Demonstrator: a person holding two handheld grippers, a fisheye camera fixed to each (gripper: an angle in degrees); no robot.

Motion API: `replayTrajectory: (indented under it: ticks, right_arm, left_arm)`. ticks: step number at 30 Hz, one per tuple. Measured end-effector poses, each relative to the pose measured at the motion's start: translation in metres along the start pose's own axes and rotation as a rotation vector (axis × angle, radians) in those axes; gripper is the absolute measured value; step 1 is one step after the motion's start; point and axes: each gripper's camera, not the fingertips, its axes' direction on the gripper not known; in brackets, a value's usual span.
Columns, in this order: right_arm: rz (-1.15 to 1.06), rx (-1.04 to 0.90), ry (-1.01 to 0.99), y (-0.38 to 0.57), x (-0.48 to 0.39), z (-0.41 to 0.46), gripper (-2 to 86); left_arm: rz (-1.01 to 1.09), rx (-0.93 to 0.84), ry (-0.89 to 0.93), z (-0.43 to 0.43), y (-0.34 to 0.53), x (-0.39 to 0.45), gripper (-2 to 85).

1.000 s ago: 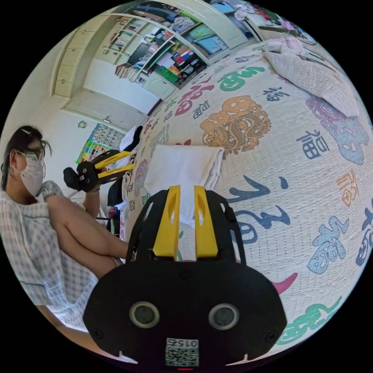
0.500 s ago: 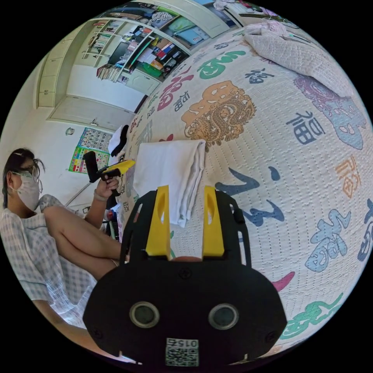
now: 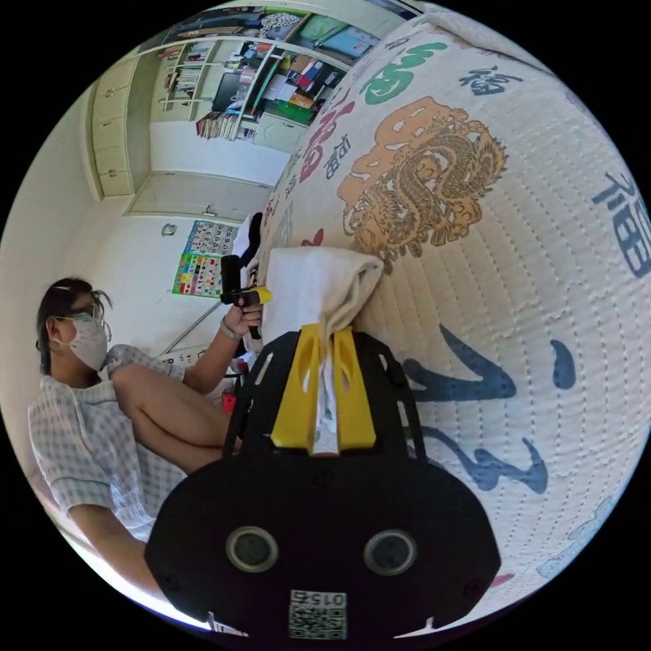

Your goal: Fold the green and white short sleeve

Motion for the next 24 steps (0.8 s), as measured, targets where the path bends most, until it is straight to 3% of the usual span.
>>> replayTrajectory:
  ticks: [5,11,15,18,20,22,24]
  right_arm:
    - [-0.098,-0.013,0.030,-0.018,-0.026,0.031,1.2]
    - [-0.365,-0.182,-0.186,-0.055,-0.107,0.149,0.7]
    - [-0.579,-0.335,-0.391,-0.075,-0.184,0.275,0.8]
    - [-0.586,-0.437,-0.394,-0.079,-0.214,0.362,1.2]
    - [-0.524,-0.531,-0.295,-0.076,-0.216,0.413,1.7]
    - [-0.462,-0.627,-0.123,-0.068,-0.206,0.459,3.0]
    - [-0.409,-0.585,-0.202,-0.067,-0.195,0.455,4.2]
  left_arm:
    - [0.007,0.073,0.066,-0.042,0.011,0.026,4.6]
    - [-0.085,0.289,-0.066,-0.213,0.127,0.084,3.1]
    - [-0.329,0.462,-0.312,-0.332,0.243,0.139,3.1]
    - [-0.498,0.489,-0.540,-0.369,0.299,0.170,3.3]
    - [-0.618,0.478,-0.657,-0.370,0.317,0.165,3.7]
    - [-0.740,0.340,-0.859,-0.347,0.314,0.146,3.7]
    - [-0.777,0.242,-0.950,-0.331,0.302,0.142,4.1]
